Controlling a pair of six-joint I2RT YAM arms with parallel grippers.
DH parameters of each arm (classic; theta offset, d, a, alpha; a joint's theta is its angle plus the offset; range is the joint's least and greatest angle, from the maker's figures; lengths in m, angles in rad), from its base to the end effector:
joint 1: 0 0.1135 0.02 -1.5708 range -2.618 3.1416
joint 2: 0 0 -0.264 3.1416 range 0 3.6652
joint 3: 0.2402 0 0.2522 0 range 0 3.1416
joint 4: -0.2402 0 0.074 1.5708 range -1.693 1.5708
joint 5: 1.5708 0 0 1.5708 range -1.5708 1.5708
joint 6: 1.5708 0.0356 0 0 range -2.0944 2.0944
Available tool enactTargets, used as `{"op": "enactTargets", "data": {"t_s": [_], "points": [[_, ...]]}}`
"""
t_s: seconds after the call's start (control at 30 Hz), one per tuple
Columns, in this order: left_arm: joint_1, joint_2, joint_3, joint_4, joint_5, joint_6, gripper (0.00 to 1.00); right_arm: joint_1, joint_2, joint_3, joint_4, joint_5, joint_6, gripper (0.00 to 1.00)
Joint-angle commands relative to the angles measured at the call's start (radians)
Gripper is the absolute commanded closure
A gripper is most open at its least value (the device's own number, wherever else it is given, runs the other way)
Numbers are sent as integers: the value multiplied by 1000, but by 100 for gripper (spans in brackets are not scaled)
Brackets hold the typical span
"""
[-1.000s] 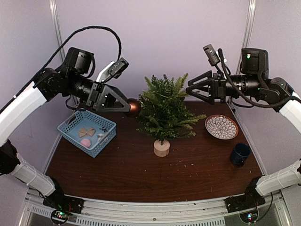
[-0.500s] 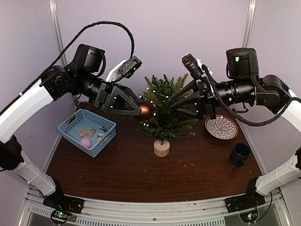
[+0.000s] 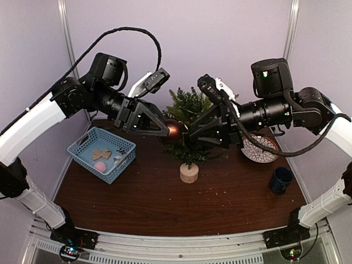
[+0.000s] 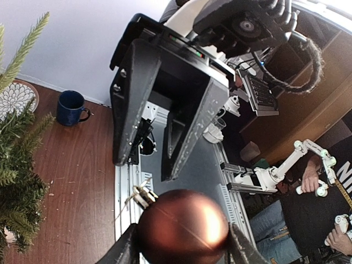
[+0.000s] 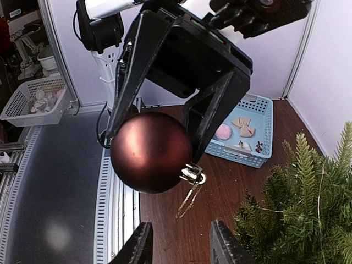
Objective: Decorate the small christmas tree
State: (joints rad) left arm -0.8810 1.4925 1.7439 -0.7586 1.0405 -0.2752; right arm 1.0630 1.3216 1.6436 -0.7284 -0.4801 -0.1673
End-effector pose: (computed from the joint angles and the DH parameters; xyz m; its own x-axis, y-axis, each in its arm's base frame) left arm 0.1686 -0.2526 0.4510 -0.5339 0.4312 -0.7274 0.7533 -0.1482 -0.6408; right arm 0.1146 0.2398 0.4620 -0.0261 -0.3507 -0.9361 -0.9996 0.0022 0.0271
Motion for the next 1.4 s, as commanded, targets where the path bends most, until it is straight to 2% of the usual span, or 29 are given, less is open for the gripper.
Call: {"op": "enactTargets", "data": {"t_s": [0.0,0.23,0.5,0.63,0.8,1.37], "points": [[-7,9,14,46,-22,19,62,9,6,13,30,68,16,61],[-9,24,18,58,-26,17,62,11,11,7,63,84,27,63],[-9,32,18,58,-34,19,63,12,31,13,74,89,27,71],[-9,32,12,57,-37,23,63,11,34,10,68,107,23,80],[-6,31,-7,42,-91,28,67,11,30,11,65,147,27,100],[27,17,-44,39,-240,58,68,10,76,54,-5,296,9,100]]}}
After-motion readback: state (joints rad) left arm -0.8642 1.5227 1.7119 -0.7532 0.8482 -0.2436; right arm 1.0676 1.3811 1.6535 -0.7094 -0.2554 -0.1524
